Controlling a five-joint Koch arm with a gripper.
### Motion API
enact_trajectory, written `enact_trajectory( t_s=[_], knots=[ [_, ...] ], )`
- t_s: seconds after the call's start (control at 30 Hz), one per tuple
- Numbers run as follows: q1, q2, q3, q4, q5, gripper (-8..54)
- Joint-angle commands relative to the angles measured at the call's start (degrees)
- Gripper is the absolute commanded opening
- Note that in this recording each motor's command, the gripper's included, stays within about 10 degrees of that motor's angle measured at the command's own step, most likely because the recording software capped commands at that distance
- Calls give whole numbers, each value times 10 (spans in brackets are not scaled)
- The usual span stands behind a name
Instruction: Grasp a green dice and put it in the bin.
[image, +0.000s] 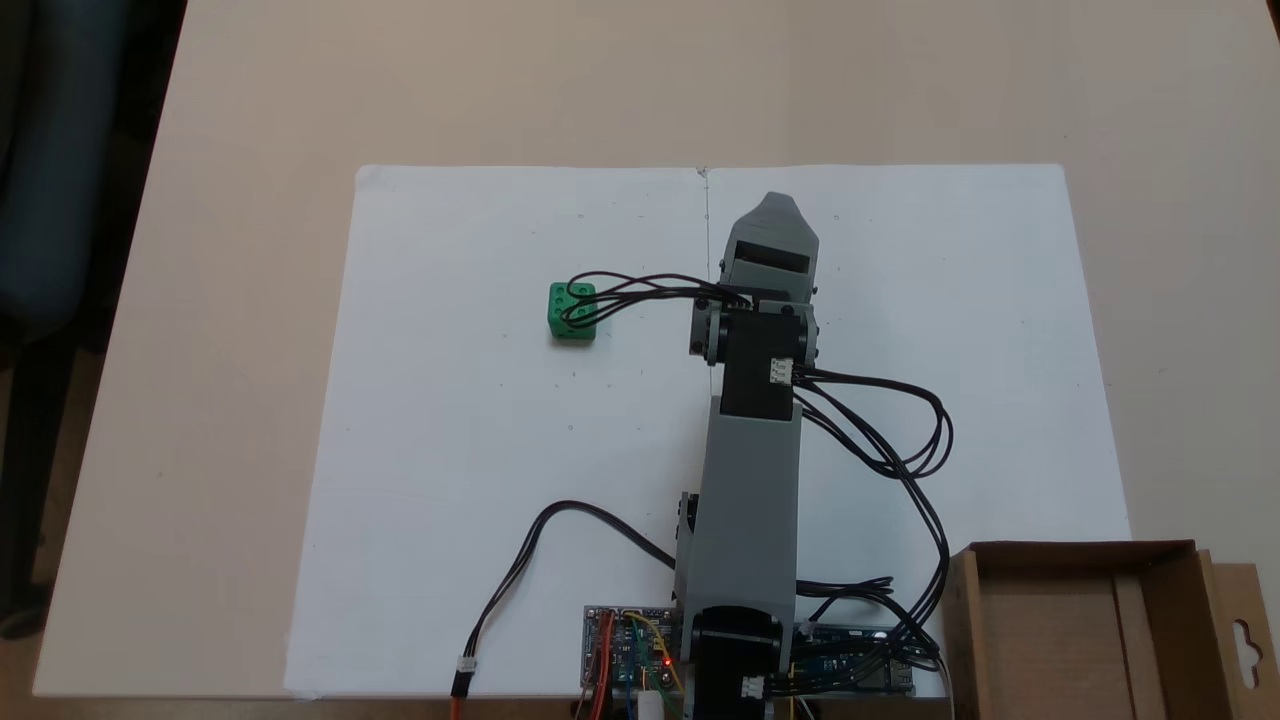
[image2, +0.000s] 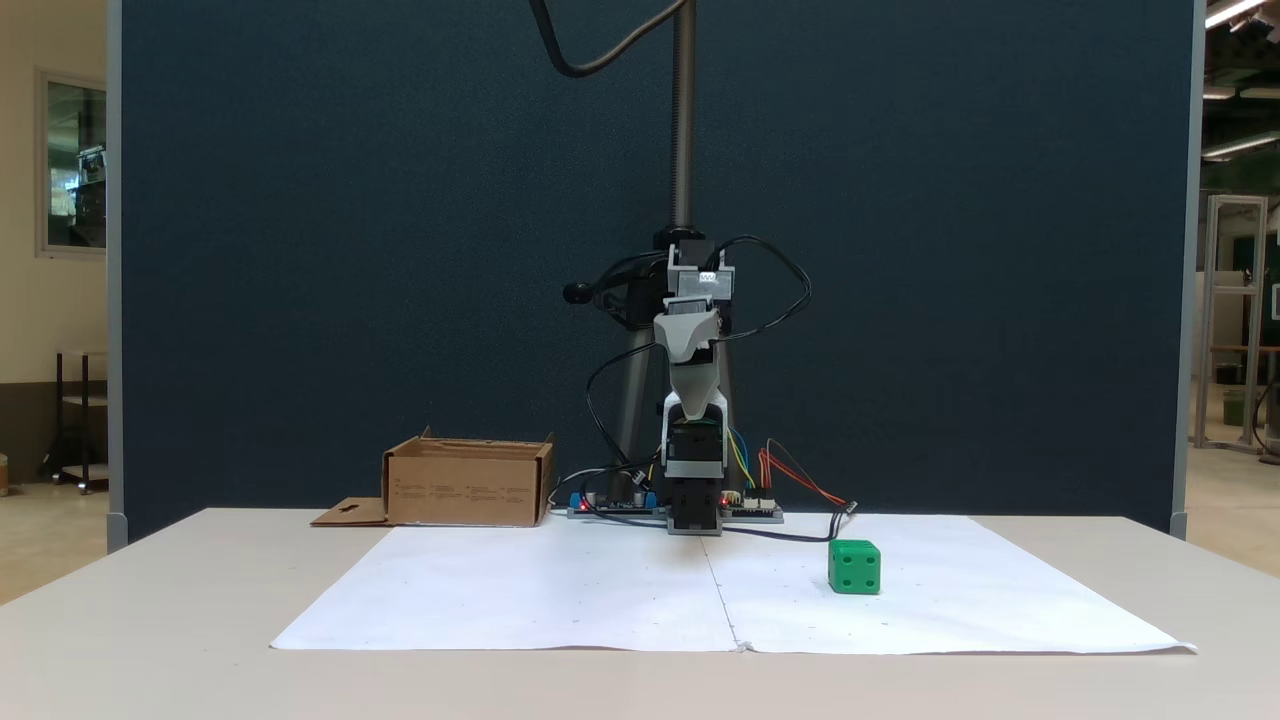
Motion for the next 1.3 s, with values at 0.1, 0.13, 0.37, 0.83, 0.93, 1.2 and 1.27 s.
enact_trajectory(
  t_s=[0.1,0.13,0.37,0.83,0.93,1.2,1.27],
  knots=[
    [-54,19,-76,183,78,424],
    [-59,12,-79,209,81,424],
    [-171,0,-87,377,130,432],
    [-262,-115,-98,326,196,429],
    [-279,-115,-101,279,236,411],
    [-312,-115,-115,178,300,405],
    [-312,-118,-115,169,300,405]
  ],
)
